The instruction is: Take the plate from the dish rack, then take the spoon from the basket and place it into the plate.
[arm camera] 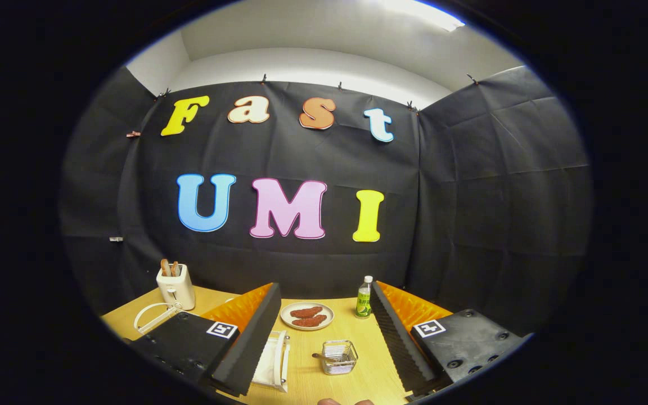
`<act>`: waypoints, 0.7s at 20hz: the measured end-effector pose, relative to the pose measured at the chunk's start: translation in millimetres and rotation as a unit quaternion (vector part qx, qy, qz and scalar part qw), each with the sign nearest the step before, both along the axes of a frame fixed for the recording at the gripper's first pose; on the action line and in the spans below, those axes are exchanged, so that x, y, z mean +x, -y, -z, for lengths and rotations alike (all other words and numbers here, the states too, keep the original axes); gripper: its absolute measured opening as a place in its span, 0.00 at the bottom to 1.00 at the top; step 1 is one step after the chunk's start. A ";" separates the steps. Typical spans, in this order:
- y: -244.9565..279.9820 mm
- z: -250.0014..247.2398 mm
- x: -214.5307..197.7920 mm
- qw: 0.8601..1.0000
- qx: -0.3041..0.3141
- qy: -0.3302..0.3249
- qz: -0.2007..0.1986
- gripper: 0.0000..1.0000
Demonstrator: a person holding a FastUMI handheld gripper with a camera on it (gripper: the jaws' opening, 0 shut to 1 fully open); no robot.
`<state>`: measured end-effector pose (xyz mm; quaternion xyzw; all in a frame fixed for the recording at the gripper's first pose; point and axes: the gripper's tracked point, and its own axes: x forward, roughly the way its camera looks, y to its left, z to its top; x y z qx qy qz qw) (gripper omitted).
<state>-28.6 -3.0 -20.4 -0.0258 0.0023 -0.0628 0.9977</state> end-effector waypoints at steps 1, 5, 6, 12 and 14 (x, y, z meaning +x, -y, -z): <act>1.2 -2.0 0.2 1.000 -0.002 0.003 0.003 0.97; 6.2 0.3 5.5 1.000 -0.005 0.002 0.007 0.97; 6.1 3.5 6.1 1.000 -0.005 -0.003 0.005 0.97; -13.2 20.4 16.6 0.999 -0.001 -0.045 -0.027 0.97; -35.9 28.8 29.2 0.996 -0.002 -0.067 -0.052 0.97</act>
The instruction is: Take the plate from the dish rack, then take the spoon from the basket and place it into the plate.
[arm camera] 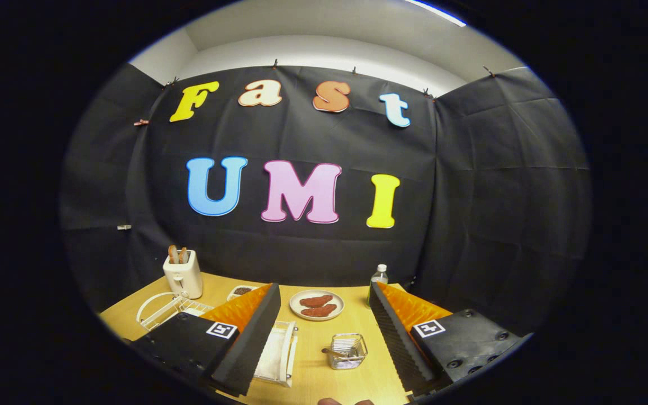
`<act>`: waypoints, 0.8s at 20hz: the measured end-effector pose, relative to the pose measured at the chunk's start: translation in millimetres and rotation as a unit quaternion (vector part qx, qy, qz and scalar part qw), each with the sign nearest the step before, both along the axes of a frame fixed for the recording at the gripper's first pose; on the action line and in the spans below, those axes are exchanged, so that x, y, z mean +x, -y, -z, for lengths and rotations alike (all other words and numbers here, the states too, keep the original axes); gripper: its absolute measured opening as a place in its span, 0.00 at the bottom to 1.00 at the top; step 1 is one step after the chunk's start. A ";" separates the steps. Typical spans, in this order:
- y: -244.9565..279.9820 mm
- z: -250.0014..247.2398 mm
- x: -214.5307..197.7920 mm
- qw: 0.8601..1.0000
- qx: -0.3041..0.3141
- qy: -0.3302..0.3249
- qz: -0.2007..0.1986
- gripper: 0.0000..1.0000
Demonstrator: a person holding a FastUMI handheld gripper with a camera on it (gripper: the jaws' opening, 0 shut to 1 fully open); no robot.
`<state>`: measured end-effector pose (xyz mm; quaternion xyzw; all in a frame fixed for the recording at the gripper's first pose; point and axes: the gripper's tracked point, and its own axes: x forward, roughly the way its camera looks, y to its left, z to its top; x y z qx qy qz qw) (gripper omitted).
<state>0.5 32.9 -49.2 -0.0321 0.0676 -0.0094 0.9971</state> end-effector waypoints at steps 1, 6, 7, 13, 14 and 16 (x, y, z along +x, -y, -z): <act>-11.1 5.0 6.1 1.000 0.000 -0.011 -0.011 0.97; -88.8 43.3 32.3 0.992 -0.003 -0.089 -0.088 0.97; -102.8 52.4 37.2 0.989 -0.003 -0.106 -0.100 0.97; -145.7 131.1 62.3 0.969 0.001 -0.220 -0.110 0.98; -147.2 143.3 68.1 0.967 -0.003 -0.232 -0.105 0.98; -143.2 164.9 78.8 0.963 -0.008 -0.258 -0.082 0.98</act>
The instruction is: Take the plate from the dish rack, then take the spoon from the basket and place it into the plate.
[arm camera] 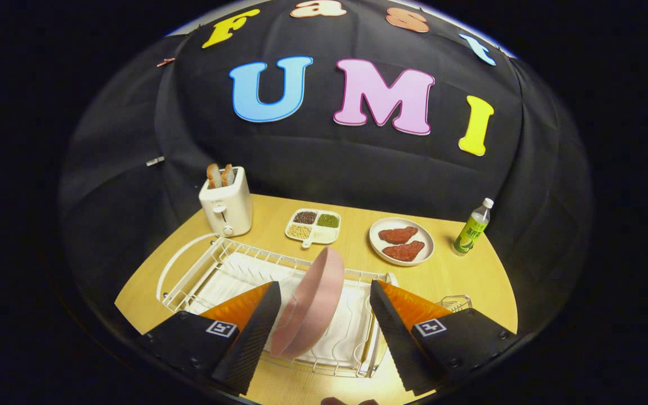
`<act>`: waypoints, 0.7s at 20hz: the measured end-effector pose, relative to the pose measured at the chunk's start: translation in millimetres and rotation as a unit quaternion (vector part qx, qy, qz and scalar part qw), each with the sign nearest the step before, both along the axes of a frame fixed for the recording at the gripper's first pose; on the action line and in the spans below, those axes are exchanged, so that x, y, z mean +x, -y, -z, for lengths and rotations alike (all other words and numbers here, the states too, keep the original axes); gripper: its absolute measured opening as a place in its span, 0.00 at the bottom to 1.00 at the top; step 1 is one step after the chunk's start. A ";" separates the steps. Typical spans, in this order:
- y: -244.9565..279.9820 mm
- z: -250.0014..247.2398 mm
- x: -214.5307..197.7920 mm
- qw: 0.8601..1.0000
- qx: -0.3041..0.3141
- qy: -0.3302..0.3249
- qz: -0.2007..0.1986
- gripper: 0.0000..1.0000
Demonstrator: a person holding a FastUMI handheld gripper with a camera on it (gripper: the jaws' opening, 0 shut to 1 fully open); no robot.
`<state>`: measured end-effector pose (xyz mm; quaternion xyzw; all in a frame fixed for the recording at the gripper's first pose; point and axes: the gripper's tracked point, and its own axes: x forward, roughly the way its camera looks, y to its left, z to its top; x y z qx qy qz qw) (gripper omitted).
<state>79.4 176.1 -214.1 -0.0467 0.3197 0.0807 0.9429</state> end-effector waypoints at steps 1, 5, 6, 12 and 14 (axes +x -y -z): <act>1.3 8.2 3.2 1.000 -0.001 -0.013 0.013 0.98; 0.3 42.5 13.2 0.996 0.016 -0.071 0.055 0.91; 0.4 45.7 14.3 0.995 0.015 -0.078 0.059 0.78; -8.1 51.2 15.0 0.992 0.022 -0.093 0.077 0.45; -12.5 51.2 15.8 0.991 0.030 -0.101 0.086 0.40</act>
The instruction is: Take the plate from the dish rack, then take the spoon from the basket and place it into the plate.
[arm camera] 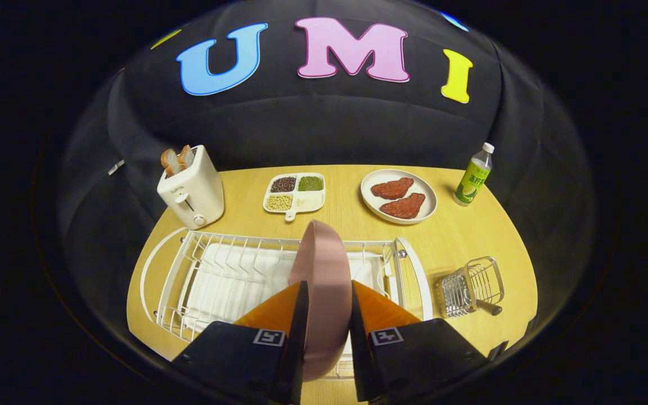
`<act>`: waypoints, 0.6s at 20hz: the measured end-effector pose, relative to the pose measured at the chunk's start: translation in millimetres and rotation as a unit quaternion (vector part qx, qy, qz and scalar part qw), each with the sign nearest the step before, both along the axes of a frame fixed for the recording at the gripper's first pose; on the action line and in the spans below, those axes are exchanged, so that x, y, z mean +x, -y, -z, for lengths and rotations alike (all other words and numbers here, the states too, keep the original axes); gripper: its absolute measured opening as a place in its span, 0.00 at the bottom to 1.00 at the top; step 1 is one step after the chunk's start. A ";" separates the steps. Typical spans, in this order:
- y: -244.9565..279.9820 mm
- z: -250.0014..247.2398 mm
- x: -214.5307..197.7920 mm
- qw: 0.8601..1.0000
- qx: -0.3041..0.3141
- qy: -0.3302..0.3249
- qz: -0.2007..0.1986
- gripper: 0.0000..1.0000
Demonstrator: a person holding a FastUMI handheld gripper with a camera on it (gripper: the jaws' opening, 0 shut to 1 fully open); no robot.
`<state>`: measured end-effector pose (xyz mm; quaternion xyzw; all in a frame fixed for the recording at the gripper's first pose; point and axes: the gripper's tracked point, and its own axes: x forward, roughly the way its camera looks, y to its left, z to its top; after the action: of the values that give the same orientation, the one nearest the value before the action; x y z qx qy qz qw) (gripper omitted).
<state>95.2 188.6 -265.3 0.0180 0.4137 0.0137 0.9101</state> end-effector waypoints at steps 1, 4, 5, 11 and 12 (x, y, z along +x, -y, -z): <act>-1.0 -0.4 -0.4 1.000 0.000 0.000 0.004 0.39; -3.5 -4.1 0.8 1.000 -0.003 0.004 0.014 0.35; -4.9 -6.6 0.8 1.000 -0.003 0.008 0.016 0.35; -6.5 -32.0 5.6 0.998 -0.048 0.043 0.014 0.34; -4.6 -35.8 6.2 0.997 -0.058 0.049 0.014 0.34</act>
<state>101.4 193.2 -229.5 -0.0298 0.3680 -0.0221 0.9291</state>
